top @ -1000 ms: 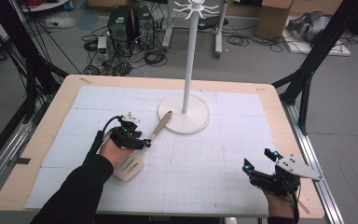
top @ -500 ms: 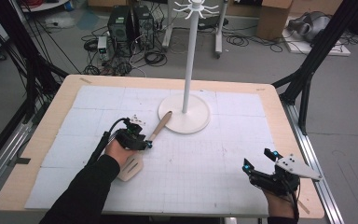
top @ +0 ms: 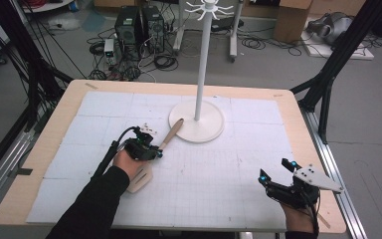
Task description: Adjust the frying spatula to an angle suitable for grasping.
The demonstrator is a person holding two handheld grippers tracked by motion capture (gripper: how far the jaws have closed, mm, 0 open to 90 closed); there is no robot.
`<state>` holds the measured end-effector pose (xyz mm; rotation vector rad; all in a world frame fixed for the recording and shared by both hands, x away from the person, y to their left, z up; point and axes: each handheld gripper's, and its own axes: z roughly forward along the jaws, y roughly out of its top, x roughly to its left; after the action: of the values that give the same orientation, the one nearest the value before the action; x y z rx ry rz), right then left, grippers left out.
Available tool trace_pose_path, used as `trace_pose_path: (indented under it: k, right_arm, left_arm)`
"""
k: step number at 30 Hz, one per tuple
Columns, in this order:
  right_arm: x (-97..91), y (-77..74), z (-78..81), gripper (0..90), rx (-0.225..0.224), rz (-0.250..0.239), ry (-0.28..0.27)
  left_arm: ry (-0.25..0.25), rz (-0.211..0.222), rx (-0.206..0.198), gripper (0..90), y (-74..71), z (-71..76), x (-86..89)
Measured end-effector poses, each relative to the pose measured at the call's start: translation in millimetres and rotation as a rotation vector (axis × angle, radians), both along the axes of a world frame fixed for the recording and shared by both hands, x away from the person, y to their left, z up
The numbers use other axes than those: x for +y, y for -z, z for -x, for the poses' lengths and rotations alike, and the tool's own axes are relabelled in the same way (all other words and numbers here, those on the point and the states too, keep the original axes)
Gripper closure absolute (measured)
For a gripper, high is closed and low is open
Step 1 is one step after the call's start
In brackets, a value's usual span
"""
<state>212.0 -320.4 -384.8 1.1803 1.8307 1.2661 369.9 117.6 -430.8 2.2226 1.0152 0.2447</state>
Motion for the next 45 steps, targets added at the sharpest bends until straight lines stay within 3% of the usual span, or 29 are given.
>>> trace_pose_path:
  k: [3,5,7,14,19,34,40,45]
  right_arm:
    - [0.0,0.3,-0.1,16.4,-0.001,-0.002,0.000]
    - [0.0,0.0,0.3,16.4,0.001,-0.004,0.000]
    - [-0.1,0.1,0.4,16.3,0.004,-0.006,0.002]
    - [-0.1,0.0,0.5,16.4,-0.001,-0.004,0.001]
    - [-0.3,-0.1,1.0,16.4,0.002,-0.006,0.003]
    - [0.0,0.0,1.8,16.4,0.005,-0.010,0.004]
    - [-0.2,0.5,1.6,16.3,0.004,-0.008,0.004]
    - [0.6,0.6,1.5,16.3,0.008,-0.009,0.004]
  left_arm:
    - [0.012,0.015,0.021,77.3,-0.8,0.2,0.4]
    - [0.026,-0.007,0.008,77.7,-1.4,2.4,-0.5]
    - [0.023,-0.002,0.013,77.7,-1.4,2.7,-0.1]
    - [0.046,-0.047,0.022,77.7,-5.4,6.1,4.4]
    - [0.061,-0.037,0.016,77.7,-9.2,10.6,4.1]
    - [0.194,0.014,-0.018,77.6,-24.5,50.1,-2.1]
    - [0.231,0.063,0.010,77.6,-17.9,70.5,-8.3]
    - [0.256,0.046,0.029,77.6,-14.2,78.7,-12.4]
